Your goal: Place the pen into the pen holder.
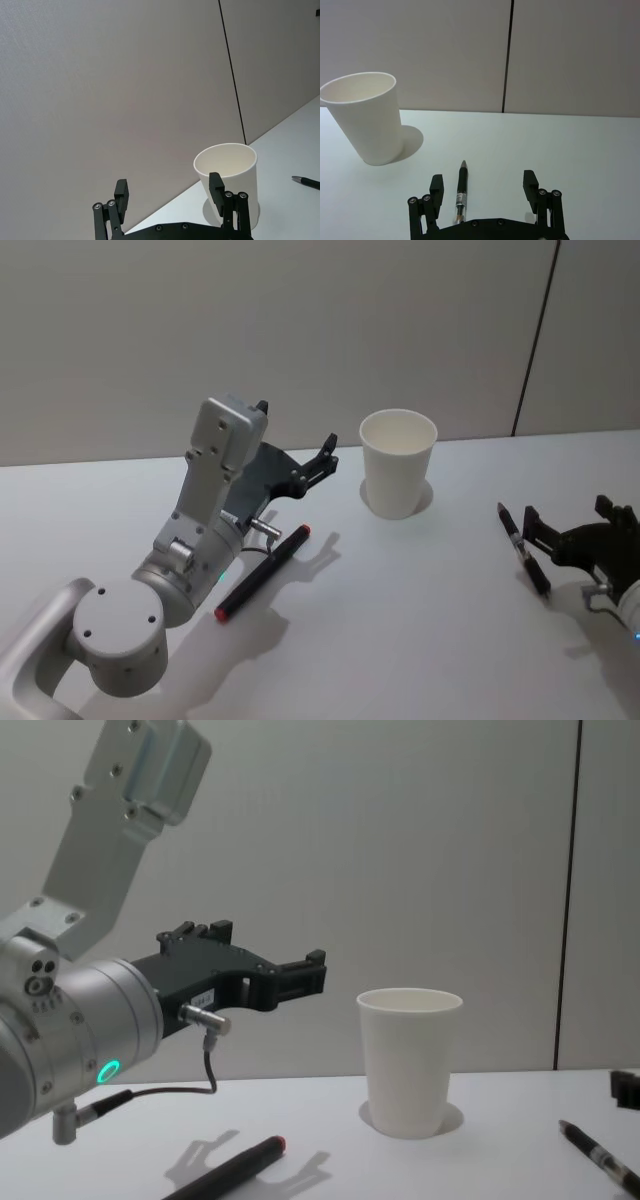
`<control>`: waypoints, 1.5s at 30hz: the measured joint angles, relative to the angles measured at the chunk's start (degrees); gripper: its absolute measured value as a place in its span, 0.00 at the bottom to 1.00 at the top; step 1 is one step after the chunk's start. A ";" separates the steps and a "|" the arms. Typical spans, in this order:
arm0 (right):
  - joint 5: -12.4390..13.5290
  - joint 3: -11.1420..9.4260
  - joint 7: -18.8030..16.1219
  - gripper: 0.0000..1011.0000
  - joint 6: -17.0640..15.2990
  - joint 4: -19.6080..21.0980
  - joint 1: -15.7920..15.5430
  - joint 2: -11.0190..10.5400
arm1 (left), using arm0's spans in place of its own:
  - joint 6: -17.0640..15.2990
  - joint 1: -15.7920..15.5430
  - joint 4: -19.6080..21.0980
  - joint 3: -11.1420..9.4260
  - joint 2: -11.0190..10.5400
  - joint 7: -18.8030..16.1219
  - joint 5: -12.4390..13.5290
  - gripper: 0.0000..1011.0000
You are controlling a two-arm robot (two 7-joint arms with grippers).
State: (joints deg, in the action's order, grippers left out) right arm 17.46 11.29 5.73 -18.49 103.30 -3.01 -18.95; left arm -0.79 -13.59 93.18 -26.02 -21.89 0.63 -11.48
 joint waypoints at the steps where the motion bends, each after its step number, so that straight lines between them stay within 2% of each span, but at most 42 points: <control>1: -0.16 0.06 0.12 0.99 -0.47 -0.02 0.12 0.14 | 0.00 0.00 0.00 0.00 0.00 0.00 0.00 0.99; 12: -1.18 0.79 2.50 0.99 -7.39 -0.32 1.78 2.64 | 0.00 0.00 0.00 0.00 0.00 0.00 0.00 0.99; 22: -2.63 1.51 3.21 0.99 -10.79 -1.39 2.96 4.47 | 0.00 0.00 0.00 0.00 0.00 -0.01 0.00 0.99; 36: -7.01 2.51 2.70 0.99 -12.07 -4.27 4.26 6.00 | 0.00 0.00 0.00 0.00 0.00 0.00 0.00 0.99; 45: -10.39 3.17 1.43 0.99 -10.23 -6.94 5.55 6.93 | 0.00 0.00 0.00 0.00 0.00 -0.01 0.00 0.99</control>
State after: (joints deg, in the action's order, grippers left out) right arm 7.06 14.46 7.16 -28.71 96.36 2.54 -12.02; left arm -0.79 -13.59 93.18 -26.02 -21.89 0.62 -11.48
